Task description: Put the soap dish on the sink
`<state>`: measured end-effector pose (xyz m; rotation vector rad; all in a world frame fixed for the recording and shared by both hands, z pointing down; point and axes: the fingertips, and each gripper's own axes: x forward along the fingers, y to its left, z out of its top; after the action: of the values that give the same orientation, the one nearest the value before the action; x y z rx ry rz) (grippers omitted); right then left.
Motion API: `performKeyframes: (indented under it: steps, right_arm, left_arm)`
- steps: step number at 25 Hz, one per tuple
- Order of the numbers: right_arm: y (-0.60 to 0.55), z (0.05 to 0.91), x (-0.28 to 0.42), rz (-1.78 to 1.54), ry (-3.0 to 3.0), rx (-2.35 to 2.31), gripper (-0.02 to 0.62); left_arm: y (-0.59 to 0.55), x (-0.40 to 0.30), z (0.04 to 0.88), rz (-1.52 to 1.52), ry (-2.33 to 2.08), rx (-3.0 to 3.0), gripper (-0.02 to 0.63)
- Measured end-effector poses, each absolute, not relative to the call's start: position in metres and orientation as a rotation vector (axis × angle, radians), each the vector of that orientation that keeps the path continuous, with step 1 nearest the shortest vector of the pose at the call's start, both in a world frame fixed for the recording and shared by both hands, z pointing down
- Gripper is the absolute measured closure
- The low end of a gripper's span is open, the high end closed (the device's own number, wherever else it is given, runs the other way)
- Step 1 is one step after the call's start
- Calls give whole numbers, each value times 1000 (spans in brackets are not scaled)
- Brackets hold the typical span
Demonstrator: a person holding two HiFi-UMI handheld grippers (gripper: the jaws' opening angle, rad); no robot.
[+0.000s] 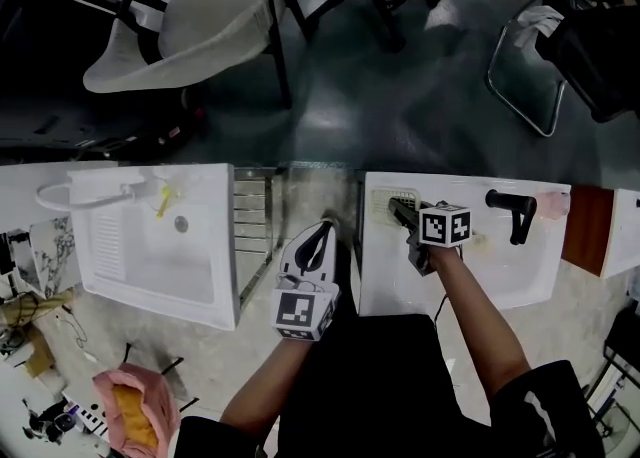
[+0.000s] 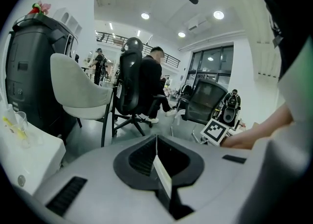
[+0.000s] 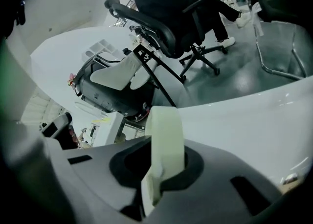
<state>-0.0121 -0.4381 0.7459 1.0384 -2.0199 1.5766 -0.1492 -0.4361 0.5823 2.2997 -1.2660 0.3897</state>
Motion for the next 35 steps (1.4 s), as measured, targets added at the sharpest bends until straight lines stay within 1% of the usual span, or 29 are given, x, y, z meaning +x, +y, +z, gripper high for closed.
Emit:
performKeyframes:
  steps: [4, 7, 8, 12, 15, 22, 35]
  right_arm:
    - [-444, 752, -9, 1568, -1985, 1081, 565]
    - [-444, 759, -2, 1554, -1946, 1115, 533]
    - [-444, 761, 1, 1536, -1934, 1127, 508]
    - [-445, 767, 11, 1491, -1885, 1160, 443]
    - [-447, 767, 19, 1453, -1851, 1195, 377]
    - [-446, 767, 41, 1378, -1764, 1283, 302]
    - [-439, 739, 65, 1358, -1705, 1462, 296]
  left_arm:
    - [-453, -158, 583, 360, -1264, 2297, 591]
    - [-464, -158, 586, 363, -1244, 2321, 591]
    - [-466, -157, 587, 364, -1233, 2332, 591]
    - [-475, -151, 590, 369, -1186, 2363, 591]
    - [-479, -147, 592, 363, -1153, 2374, 591]
    - [-477, -140, 596, 354, -1064, 2385, 591]
    - [-480, -155, 604, 353, -957, 2413, 591]
